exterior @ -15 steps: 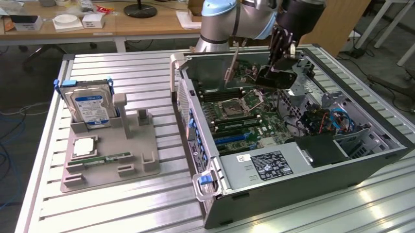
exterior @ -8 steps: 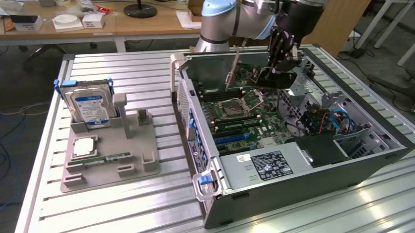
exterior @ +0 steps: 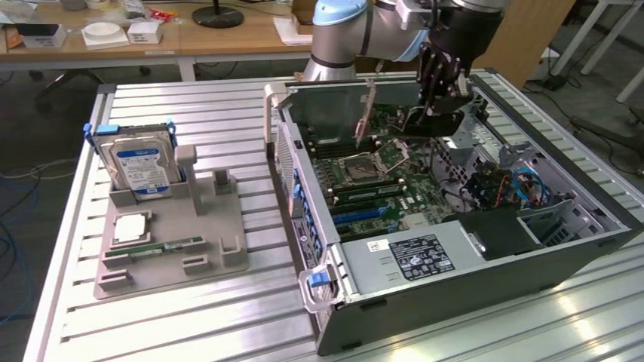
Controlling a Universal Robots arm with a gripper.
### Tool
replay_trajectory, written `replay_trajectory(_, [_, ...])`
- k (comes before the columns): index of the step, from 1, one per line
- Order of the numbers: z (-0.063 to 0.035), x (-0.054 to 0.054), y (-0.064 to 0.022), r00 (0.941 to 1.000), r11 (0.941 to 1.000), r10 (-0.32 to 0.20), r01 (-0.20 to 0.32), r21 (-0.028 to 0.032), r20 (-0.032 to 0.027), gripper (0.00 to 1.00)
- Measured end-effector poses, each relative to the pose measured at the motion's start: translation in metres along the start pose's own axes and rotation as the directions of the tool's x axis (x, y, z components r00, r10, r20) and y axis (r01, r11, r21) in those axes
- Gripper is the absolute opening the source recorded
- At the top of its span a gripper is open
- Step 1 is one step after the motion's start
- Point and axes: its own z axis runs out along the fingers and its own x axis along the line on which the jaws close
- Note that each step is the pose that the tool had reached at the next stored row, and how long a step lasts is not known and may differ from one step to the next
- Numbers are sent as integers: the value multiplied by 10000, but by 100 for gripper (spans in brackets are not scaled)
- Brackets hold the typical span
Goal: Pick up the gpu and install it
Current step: 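Insert the gpu into the slot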
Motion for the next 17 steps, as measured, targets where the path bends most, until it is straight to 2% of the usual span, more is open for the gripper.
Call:
replay_trajectory(1, [3, 2, -1, 9999, 9999, -114, 114, 27, 6, 26])
replay_trajectory(4, [8, 4, 3, 9998, 9998, -194, 194, 40, 3, 26])
replay_trajectory(6, [13, 7, 19, 9997, 9997, -235, 235, 41, -28, 26])
replay_trajectory(9, [45, 12, 29, 9987, 9987, -505, 505, 17, -27, 26])
replay_trajectory(13, [76, 14, 31, 9938, 9938, -1113, 1113, -24, -21, 26])
replay_trajectory(17, [78, 16, 32, 9934, 9934, -1147, 1147, -20, -20, 26])
